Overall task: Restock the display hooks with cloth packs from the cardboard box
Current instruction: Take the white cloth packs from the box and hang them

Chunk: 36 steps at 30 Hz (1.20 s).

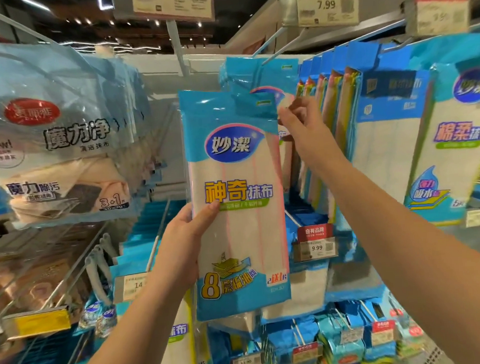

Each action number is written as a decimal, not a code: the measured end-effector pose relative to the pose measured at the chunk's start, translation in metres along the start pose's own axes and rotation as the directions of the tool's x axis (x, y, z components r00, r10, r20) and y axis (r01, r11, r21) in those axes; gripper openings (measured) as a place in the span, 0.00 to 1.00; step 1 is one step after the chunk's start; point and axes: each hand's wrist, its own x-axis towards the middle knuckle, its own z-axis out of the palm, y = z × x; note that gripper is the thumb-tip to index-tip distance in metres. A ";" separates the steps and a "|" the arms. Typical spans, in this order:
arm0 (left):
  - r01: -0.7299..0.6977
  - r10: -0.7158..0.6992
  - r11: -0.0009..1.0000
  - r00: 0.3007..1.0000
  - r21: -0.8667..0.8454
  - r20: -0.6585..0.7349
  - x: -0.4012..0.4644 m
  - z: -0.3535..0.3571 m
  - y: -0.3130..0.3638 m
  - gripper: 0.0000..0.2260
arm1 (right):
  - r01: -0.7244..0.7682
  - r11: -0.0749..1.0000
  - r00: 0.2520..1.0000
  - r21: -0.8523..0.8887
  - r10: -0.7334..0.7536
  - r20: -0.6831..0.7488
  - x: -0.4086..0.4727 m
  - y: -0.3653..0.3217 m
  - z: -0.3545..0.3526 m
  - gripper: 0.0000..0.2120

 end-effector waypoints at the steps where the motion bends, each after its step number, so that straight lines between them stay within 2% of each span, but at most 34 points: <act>1: -0.008 0.008 1.000 1.000 0.017 0.020 0.001 0.004 0.000 0.16 | 0.024 0.999 1.000 0.030 -0.025 0.016 0.001 -0.006 -0.004 0.08; 7: -0.045 0.045 0.999 0.992 -0.003 0.122 0.009 0.026 0.002 0.15 | 0.084 0.973 0.995 0.214 -0.070 -0.070 0.004 -0.030 -0.025 0.05; 11: -0.073 0.074 0.997 0.985 -0.015 0.158 0.013 0.040 0.007 0.11 | 0.062 0.908 0.997 0.413 -0.038 -0.068 -0.002 -0.036 -0.035 0.10; 17: -0.104 0.099 0.994 0.971 0.011 0.218 0.010 0.059 0.016 0.18 | 0.128 0.921 0.988 0.368 -0.086 -0.128 0.001 -0.049 -0.050 0.20; 24: -0.098 0.086 0.995 0.961 0.034 0.264 0.008 0.061 0.014 0.19 | 0.114 0.928 0.983 0.356 -0.052 -0.179 0.015 -0.058 -0.068 0.26; 30: -0.092 0.085 0.996 0.961 0.014 0.263 0.004 0.059 0.012 0.17 | 0.059 0.930 0.988 0.362 -0.003 -0.155 0.025 -0.058 -0.069 0.24; 32: -0.092 0.086 0.996 0.962 0.013 0.258 0.003 0.059 0.012 0.20 | 0.046 0.932 0.989 0.360 0.009 -0.150 0.028 -0.060 -0.070 0.24; 36: -0.096 0.098 0.995 0.962 -0.018 0.256 -0.001 0.061 0.012 0.20 | 0.003 0.953 0.991 0.302 0.038 -0.130 0.034 -0.063 -0.068 0.23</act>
